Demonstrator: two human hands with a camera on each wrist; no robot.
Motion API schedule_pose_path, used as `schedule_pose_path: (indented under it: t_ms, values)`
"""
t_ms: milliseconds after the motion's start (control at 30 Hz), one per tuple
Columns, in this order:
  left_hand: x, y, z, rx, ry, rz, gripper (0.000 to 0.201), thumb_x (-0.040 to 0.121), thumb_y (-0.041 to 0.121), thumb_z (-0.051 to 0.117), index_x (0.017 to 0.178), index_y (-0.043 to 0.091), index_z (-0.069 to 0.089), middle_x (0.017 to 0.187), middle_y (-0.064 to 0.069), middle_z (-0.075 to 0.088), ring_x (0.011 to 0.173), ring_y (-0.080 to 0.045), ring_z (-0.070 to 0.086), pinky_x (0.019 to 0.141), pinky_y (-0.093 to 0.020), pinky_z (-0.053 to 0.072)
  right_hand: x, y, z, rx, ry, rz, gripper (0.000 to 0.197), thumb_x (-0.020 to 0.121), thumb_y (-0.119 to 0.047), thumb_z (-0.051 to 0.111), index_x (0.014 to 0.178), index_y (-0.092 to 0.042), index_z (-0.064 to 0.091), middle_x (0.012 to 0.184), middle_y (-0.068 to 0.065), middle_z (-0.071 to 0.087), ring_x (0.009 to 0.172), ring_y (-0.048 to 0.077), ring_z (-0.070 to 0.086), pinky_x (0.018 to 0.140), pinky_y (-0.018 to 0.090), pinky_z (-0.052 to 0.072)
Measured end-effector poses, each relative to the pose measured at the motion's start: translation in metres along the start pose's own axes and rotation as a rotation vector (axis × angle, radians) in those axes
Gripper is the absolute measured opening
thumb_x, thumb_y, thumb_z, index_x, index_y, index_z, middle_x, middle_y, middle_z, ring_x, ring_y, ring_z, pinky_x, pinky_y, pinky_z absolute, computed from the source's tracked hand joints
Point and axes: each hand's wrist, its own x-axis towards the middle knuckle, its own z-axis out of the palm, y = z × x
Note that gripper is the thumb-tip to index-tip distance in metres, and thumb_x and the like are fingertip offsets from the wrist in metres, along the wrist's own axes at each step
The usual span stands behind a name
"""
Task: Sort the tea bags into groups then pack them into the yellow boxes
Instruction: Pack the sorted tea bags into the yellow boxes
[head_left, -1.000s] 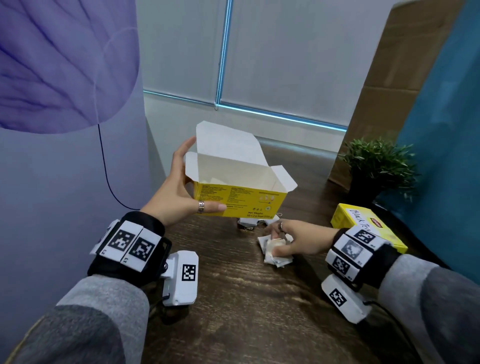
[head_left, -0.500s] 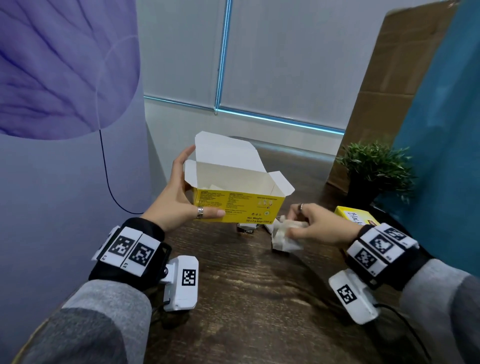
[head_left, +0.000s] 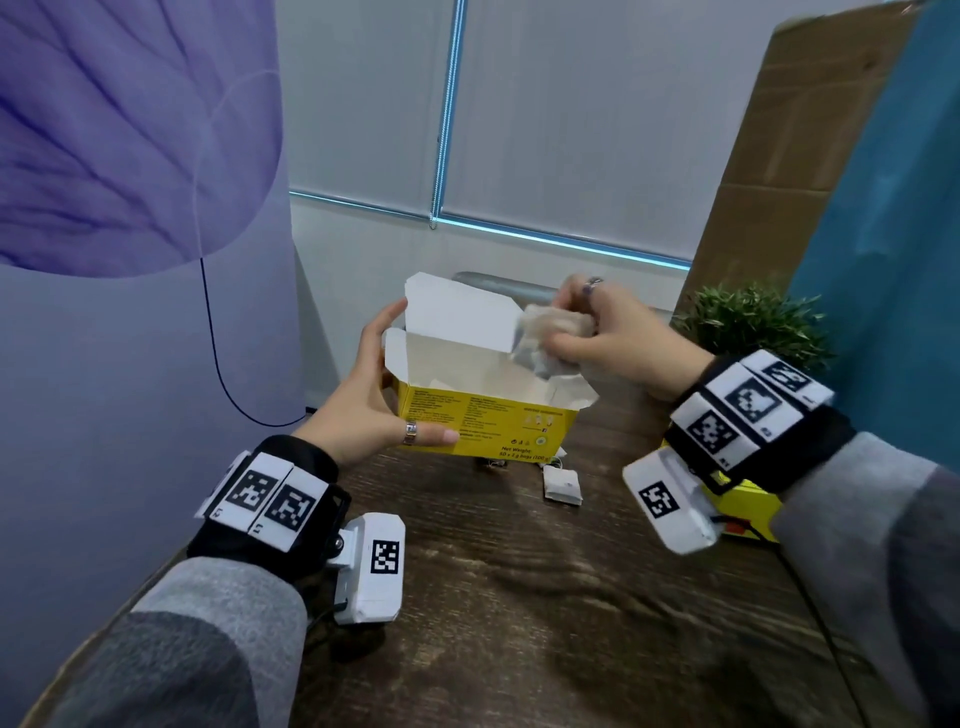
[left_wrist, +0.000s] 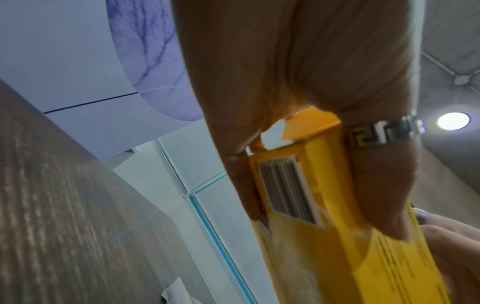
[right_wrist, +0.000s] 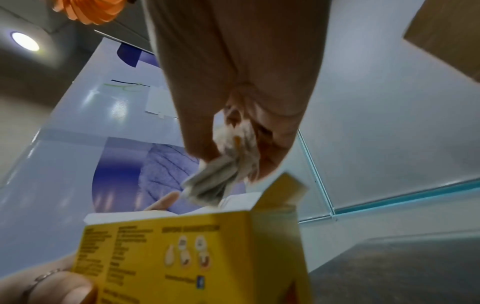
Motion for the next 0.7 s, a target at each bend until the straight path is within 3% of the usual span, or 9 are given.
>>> schedule_pose_path:
  t_ms: [133,200,233,333,467,533,600,700]
  values:
    - [-0.001,0.0,0.002,-0.037,-0.024,0.001,0.116,0.048,0.008,0.088,0.123,0.062,0.019,0.136,0.003,0.044,0.113,-0.013,0.056,0.08,-0.017,0.053,0.015,0.0,0.018,-0.006,-0.331,0.11,0.021,0.086,-0.005,0.059,0.103,-0.016,0.053,0.061,-0.005,0.057,0.046,0.001,0.05,0.047,0.014,0.04]
    - [0.0,0.0,0.002,-0.009,-0.032,0.007,0.114,0.048,0.009,0.089,0.12,0.065,0.021,0.138,0.003,0.042,0.115,-0.013,0.055,0.081,-0.018,0.053,0.019,0.002,0.023,-0.114,-0.431,0.134,0.021,0.086,-0.01,0.06,0.105,-0.019,0.056,0.067,-0.004,0.06,0.052,0.004,0.053,0.05,0.015,0.042]
    - [0.0,0.0,0.002,-0.002,-0.031,0.008,0.114,0.047,0.009,0.089,0.121,0.063,0.021,0.139,0.003,0.041,0.115,-0.012,0.054,0.08,-0.017,0.052,0.019,0.002,0.025,-0.173,-0.408,0.122,0.021,0.085,-0.013,0.062,0.105,-0.019,0.058,0.075,-0.003,0.063,0.059,0.006,0.056,0.056,0.018,0.045]
    - [0.001,0.0,0.001,-0.024,-0.003,-0.001,0.116,0.048,0.01,0.084,0.131,0.054,0.016,0.139,0.003,0.041,0.116,-0.011,0.052,0.08,-0.014,0.052,0.021,0.011,0.025,-0.212,-0.139,0.053,0.021,0.082,-0.024,0.069,0.1,-0.017,0.062,0.095,-0.001,0.066,0.083,0.012,0.063,0.077,0.027,0.052]
    - [0.002,-0.003,-0.006,-0.003,0.063,0.0,0.122,0.046,0.018,0.091,0.133,0.054,0.014,0.142,0.004,0.039,0.124,-0.017,0.047,0.092,-0.026,0.049,0.022,0.034,0.017,0.005,0.201,0.148,0.009,0.086,-0.029,0.063,0.083,-0.025,0.055,0.083,-0.006,0.061,0.074,0.01,0.057,0.065,0.022,0.045]
    - [0.002,-0.003,-0.007,-0.002,0.096,0.001,0.124,0.044,0.022,0.091,0.136,0.051,0.013,0.136,0.007,0.043,0.123,-0.017,0.049,0.092,-0.03,0.05,0.02,0.052,0.016,0.105,0.241,0.274,0.016,0.09,-0.026,0.058,0.077,-0.023,0.049,0.075,-0.002,0.057,0.068,0.018,0.056,0.057,0.026,0.043]
    - [0.002,-0.002,-0.007,0.004,0.124,0.01,0.125,0.05,0.015,0.09,0.14,0.044,0.01,0.127,0.015,0.045,0.12,-0.016,0.051,0.087,-0.023,0.052,0.009,0.069,0.024,0.166,0.091,0.438,0.019,0.094,-0.019,0.052,0.076,-0.019,0.045,0.07,-0.001,0.055,0.058,0.02,0.052,0.046,0.024,0.039]
    - [0.001,0.0,-0.007,0.022,0.159,0.039,0.117,0.059,0.001,0.08,0.144,0.037,0.008,0.12,0.021,0.042,0.116,-0.015,0.052,0.08,-0.015,0.053,-0.011,0.096,0.041,-0.009,-0.353,0.522,0.015,0.092,-0.018,0.055,0.078,-0.016,0.051,0.078,0.008,0.056,0.06,0.018,0.048,0.045,0.023,0.039]
